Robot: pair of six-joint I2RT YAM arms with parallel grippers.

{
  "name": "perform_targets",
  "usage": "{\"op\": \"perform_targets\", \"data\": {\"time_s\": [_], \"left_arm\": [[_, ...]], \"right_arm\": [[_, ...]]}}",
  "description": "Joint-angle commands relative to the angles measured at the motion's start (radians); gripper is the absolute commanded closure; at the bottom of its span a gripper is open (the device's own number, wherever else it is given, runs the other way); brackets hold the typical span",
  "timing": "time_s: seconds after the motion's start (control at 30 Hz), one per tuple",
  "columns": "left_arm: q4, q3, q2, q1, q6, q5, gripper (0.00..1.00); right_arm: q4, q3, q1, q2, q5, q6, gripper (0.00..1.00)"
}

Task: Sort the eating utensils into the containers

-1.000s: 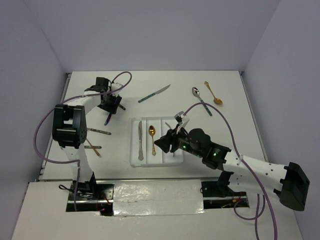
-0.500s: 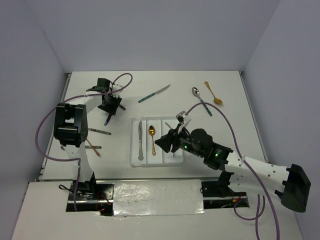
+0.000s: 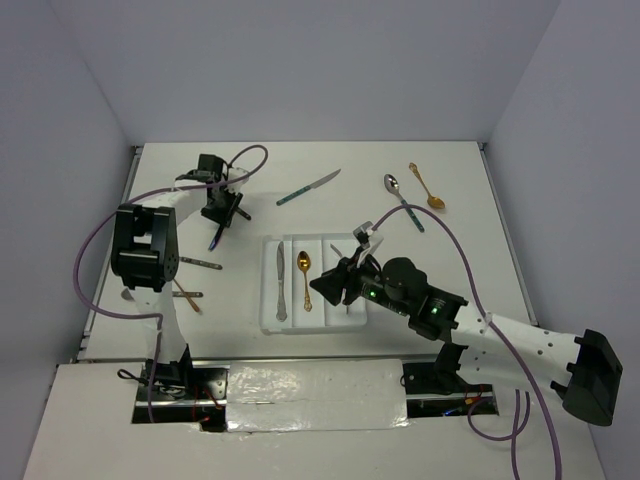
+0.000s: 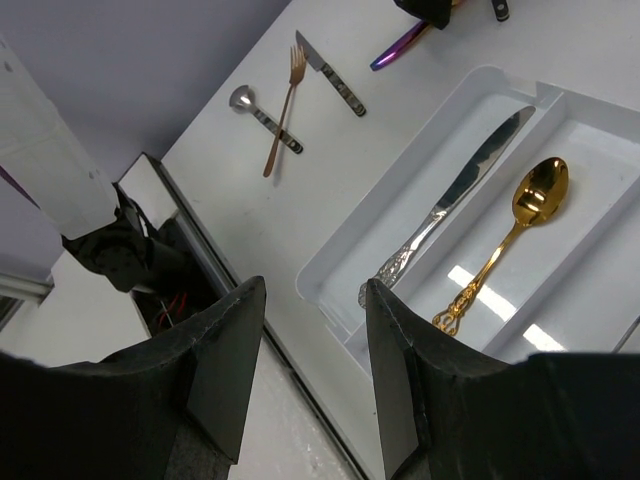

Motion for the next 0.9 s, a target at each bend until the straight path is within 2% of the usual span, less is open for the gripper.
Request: {"op": "perform_targets", "data": {"time_s": [0.0, 0.07, 0.17, 0.23, 0.27, 0.33, 0.37, 0.4, 0.57, 0.73, 0.87], "left_arm": [[-0.053, 0.016, 0.045, -0.006, 0.002, -0.011, 0.53], [-0.038, -0.002, 0.029, -0.006, 0.007, -0.01, 0.53], [-0.024, -0.016, -0.001, -0.006, 0.007, -0.011, 0.59], [-0.03, -0.015, 0.004, -0.006, 0.007, -0.011, 0.7], [-0.036, -0.01, 0.013, -0.004, 0.008, -0.007, 0.81], [-0.041, -0.006, 0.019, -0.004, 0.004, 0.007, 0.88], [-0.047, 0.002, 0.015, -0.004, 0.001, 0.019, 0.96], [-0.05, 0.005, 0.01, -0.004, -0.005, 0.026, 1.0], [-0.067, 0.034, -0.047, -0.004, -0.048, 0.047, 1.0], [-0.185, 0.137, -0.102, -0.004, -0.134, 0.128, 1.0], [-0.211, 0.155, -0.232, -0.004, -0.218, 0.181, 1.0]], "right_arm": [[0.011, 0.027, 0.004, -0.022, 0.0, 0.003, 0.48], [0.016, 0.025, 0.004, -0.025, -0.003, 0.004, 0.48], [0.014, 0.025, 0.002, -0.024, -0.003, 0.004, 0.48], [0.011, 0.027, 0.004, -0.024, -0.003, 0.006, 0.48], [0.011, 0.027, 0.004, -0.025, -0.003, 0.006, 0.48], [0.016, 0.024, 0.004, -0.03, -0.006, 0.012, 0.48], [0.019, 0.021, 0.004, -0.032, -0.012, 0.013, 0.48], [0.022, 0.019, 0.004, -0.033, -0.014, 0.016, 0.48], [0.026, 0.019, 0.004, -0.021, -0.014, 0.022, 0.48], [0.034, 0.019, 0.004, -0.013, -0.052, 0.032, 0.48], [0.025, 0.018, 0.004, -0.032, -0.029, 0.029, 0.48]]}}
